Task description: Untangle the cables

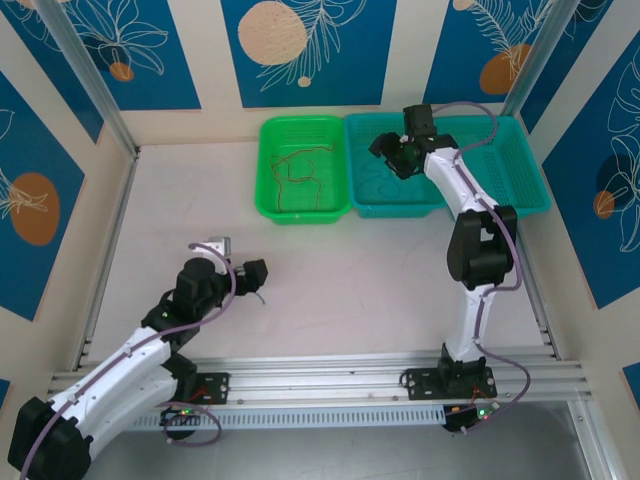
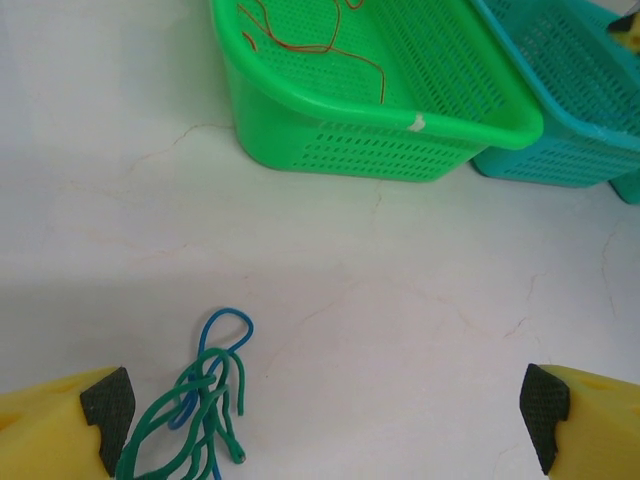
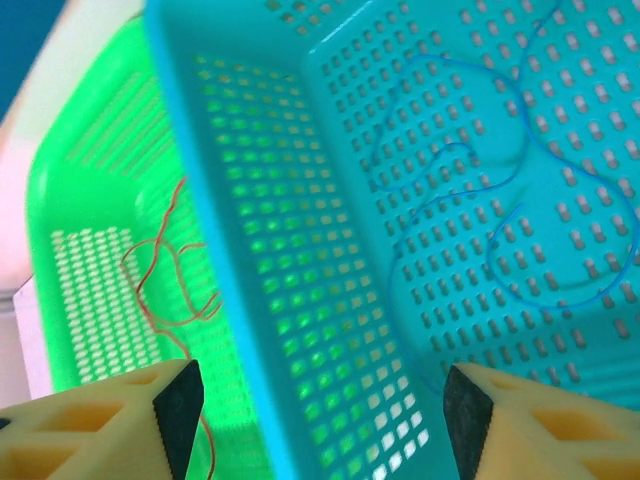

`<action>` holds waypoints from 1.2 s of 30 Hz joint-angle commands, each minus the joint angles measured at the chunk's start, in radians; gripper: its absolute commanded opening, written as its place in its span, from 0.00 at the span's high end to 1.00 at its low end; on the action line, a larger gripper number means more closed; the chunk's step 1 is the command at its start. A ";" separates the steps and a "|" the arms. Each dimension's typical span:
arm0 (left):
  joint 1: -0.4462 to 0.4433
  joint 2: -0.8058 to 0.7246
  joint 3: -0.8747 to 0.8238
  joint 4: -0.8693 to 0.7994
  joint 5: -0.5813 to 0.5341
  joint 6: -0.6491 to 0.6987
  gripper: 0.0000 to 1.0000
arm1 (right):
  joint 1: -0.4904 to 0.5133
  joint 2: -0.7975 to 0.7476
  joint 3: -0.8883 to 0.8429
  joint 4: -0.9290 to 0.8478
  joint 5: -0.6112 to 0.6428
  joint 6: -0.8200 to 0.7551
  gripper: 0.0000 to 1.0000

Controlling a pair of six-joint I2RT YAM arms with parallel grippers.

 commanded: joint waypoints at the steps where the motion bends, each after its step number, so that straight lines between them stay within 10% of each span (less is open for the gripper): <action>1: 0.011 -0.004 0.039 -0.077 0.001 -0.007 0.00 | 0.061 -0.166 -0.089 -0.005 -0.015 -0.140 0.35; 9: 0.051 0.070 0.180 -0.374 -0.187 -0.061 0.02 | 0.361 -0.570 -0.585 0.276 -0.109 -0.313 0.36; 17: 0.174 0.235 0.199 -0.266 0.088 -0.090 0.28 | 0.638 -0.487 -0.626 0.280 -0.183 -0.329 0.36; 25: 0.201 0.273 0.141 -0.162 0.202 -0.136 0.98 | 0.661 -0.399 -0.678 0.372 -0.209 -0.300 0.36; 33: 0.204 0.253 0.154 -0.230 0.196 -0.106 1.00 | 0.664 -0.369 -0.809 0.645 -0.221 -0.390 0.30; 36: 0.205 0.228 0.173 -0.307 0.091 -0.097 0.57 | 0.671 -0.311 -0.797 0.688 -0.254 -0.397 0.28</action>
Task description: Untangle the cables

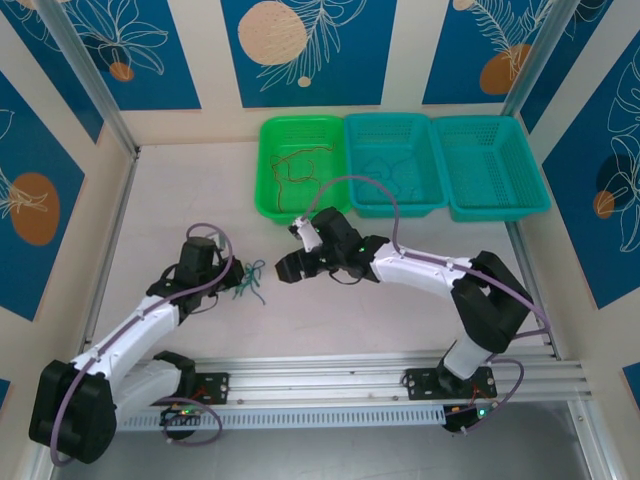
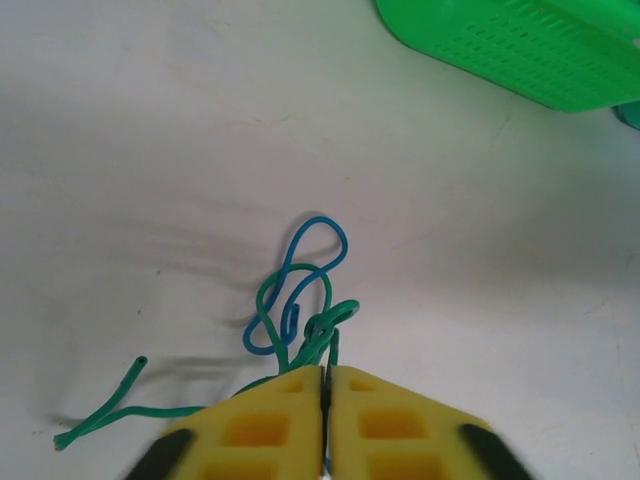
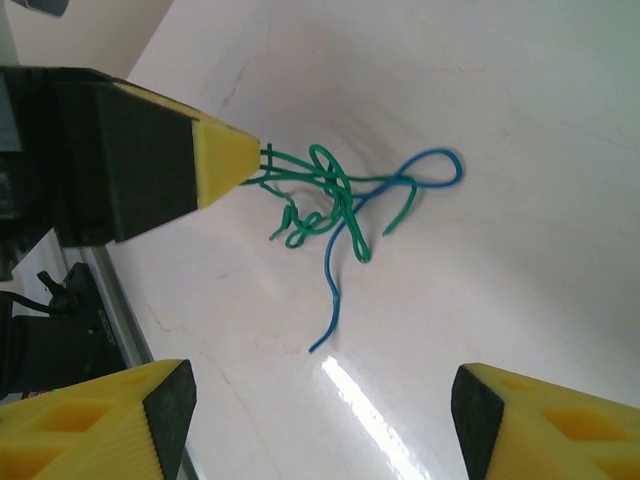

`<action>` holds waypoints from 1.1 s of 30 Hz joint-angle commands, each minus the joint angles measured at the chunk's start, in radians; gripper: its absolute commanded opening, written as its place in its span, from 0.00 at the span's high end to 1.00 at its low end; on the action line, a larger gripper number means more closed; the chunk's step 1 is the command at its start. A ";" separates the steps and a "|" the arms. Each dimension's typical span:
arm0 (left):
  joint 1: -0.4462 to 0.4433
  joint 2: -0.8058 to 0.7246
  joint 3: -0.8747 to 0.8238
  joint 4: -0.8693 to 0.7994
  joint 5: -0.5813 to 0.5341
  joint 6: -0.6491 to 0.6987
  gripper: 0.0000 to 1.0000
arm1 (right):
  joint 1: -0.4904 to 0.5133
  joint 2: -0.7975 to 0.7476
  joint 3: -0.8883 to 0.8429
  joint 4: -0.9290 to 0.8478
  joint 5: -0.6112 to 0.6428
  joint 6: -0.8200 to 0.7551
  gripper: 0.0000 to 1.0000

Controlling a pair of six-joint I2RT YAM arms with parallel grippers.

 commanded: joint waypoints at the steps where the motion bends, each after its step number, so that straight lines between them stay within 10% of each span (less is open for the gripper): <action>1: 0.013 -0.039 0.032 -0.112 -0.120 0.019 0.47 | 0.014 0.067 0.013 0.125 -0.052 -0.042 0.28; 5: 0.016 -0.035 0.055 -0.168 -0.201 0.046 0.32 | 0.029 0.175 0.083 0.119 -0.037 -0.037 0.27; 10: 0.021 0.087 0.055 -0.042 -0.005 0.066 0.23 | 0.031 0.304 0.173 0.123 -0.043 -0.002 0.27; 17: 0.023 0.169 0.022 0.030 0.048 0.042 0.99 | 0.028 0.452 0.367 -0.077 0.046 0.086 0.31; 23: 0.023 0.103 -0.033 0.047 0.073 0.068 1.00 | 0.015 0.494 0.394 -0.122 0.103 0.188 0.32; 33: 0.023 0.047 -0.110 0.136 0.204 0.121 1.00 | -0.055 0.407 0.319 0.009 -0.156 0.361 0.26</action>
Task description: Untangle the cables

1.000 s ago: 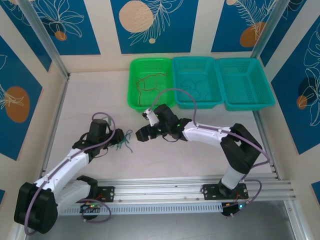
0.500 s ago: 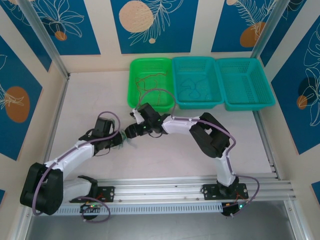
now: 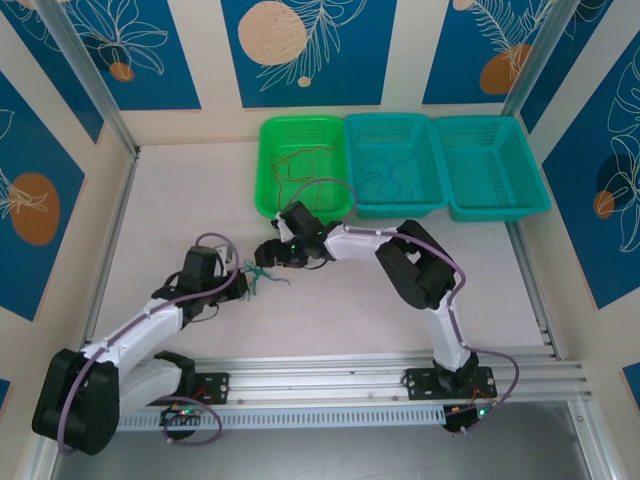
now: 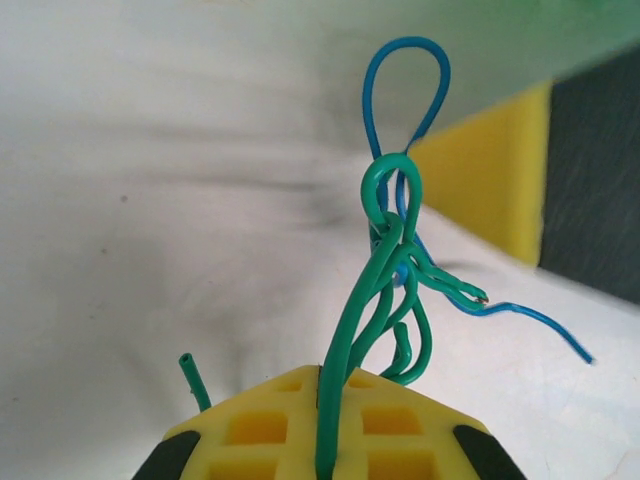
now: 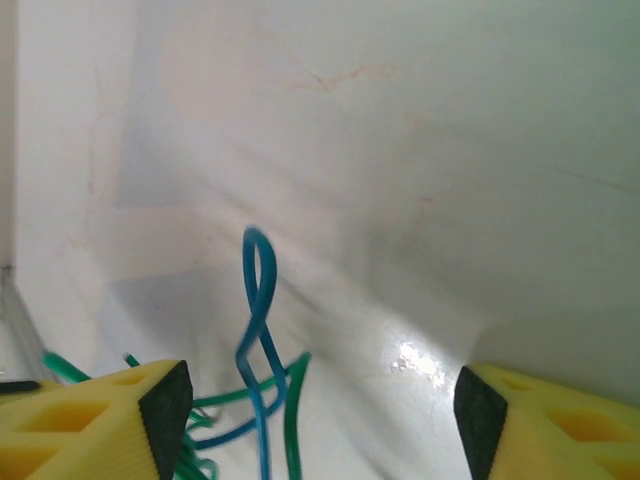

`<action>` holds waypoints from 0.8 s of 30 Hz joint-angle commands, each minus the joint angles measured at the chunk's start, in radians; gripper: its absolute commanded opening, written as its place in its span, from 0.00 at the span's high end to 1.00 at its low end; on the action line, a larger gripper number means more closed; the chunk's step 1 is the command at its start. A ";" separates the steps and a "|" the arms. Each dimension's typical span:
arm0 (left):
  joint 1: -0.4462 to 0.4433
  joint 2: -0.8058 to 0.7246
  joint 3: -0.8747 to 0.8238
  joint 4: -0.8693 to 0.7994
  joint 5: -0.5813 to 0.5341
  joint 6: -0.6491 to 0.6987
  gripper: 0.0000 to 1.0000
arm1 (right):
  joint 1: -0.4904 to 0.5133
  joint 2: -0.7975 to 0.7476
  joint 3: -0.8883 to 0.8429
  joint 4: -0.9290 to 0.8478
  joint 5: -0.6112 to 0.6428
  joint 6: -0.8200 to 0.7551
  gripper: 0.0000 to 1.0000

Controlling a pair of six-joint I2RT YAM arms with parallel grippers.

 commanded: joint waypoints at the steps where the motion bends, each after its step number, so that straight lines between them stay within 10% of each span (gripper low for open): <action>1: 0.009 0.003 -0.011 0.051 0.094 0.035 1.00 | -0.020 -0.093 -0.064 0.082 -0.116 0.073 0.25; 15: -0.061 0.017 0.016 0.048 0.086 0.098 1.00 | -0.035 -0.081 -0.067 0.038 -0.095 0.111 0.39; 20: -0.063 0.013 0.016 0.057 0.090 0.103 1.00 | -0.039 -0.066 -0.058 0.049 -0.091 0.114 0.72; 24: -0.062 -0.011 0.014 0.048 0.078 0.111 1.00 | -0.042 -0.068 -0.059 0.043 -0.065 0.112 0.76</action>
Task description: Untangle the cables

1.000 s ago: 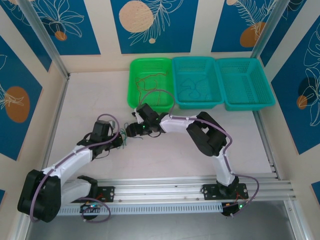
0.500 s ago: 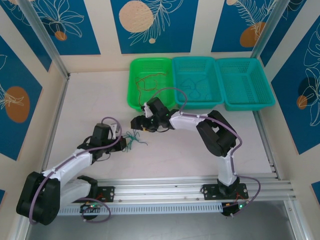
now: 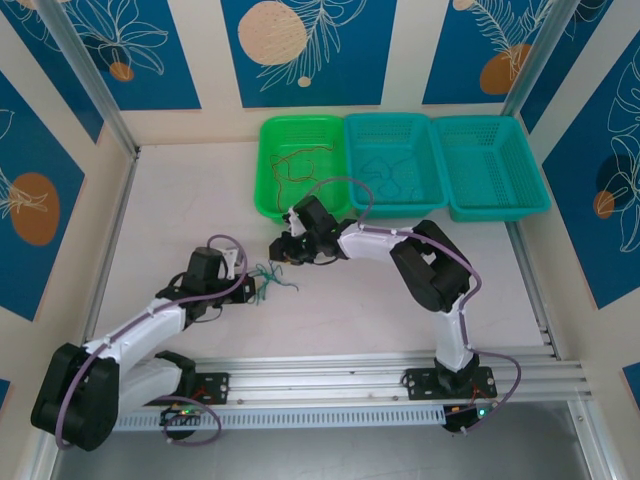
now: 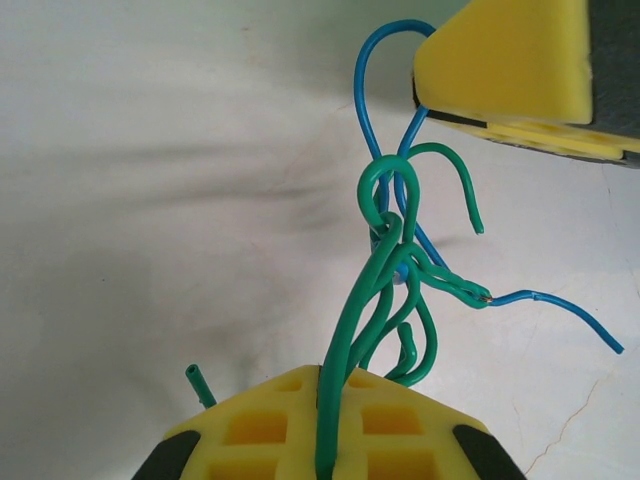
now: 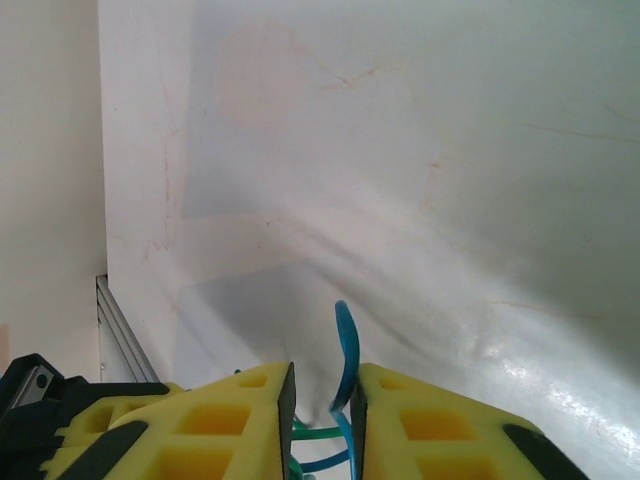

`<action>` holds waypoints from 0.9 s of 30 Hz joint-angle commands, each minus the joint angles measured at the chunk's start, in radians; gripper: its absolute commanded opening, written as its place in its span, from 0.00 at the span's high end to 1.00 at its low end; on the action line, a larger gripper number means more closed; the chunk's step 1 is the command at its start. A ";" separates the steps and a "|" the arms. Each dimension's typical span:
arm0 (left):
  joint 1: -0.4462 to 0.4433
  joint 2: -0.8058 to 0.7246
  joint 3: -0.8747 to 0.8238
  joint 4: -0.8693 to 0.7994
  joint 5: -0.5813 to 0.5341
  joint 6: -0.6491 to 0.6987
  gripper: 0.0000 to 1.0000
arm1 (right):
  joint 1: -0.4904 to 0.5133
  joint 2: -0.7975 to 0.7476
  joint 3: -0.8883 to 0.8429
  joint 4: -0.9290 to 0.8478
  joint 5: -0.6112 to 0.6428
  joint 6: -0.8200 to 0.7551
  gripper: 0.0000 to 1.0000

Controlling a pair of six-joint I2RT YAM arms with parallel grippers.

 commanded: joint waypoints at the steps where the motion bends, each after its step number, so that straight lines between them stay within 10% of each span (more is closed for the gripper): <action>1: -0.012 -0.036 0.017 0.014 -0.001 0.033 1.00 | -0.004 0.019 0.027 -0.018 0.017 -0.009 0.75; 7: -0.012 -0.063 0.011 0.008 -0.020 0.034 1.00 | -0.016 0.009 0.001 -0.011 0.048 -0.017 1.00; 21: -0.011 -0.079 0.033 -0.137 -0.210 0.035 1.00 | -0.245 -0.406 -0.410 0.075 0.123 0.018 1.00; 27: -0.013 -0.037 0.036 -0.043 -0.093 0.055 1.00 | -0.274 -0.676 -0.507 0.046 0.152 -0.034 1.00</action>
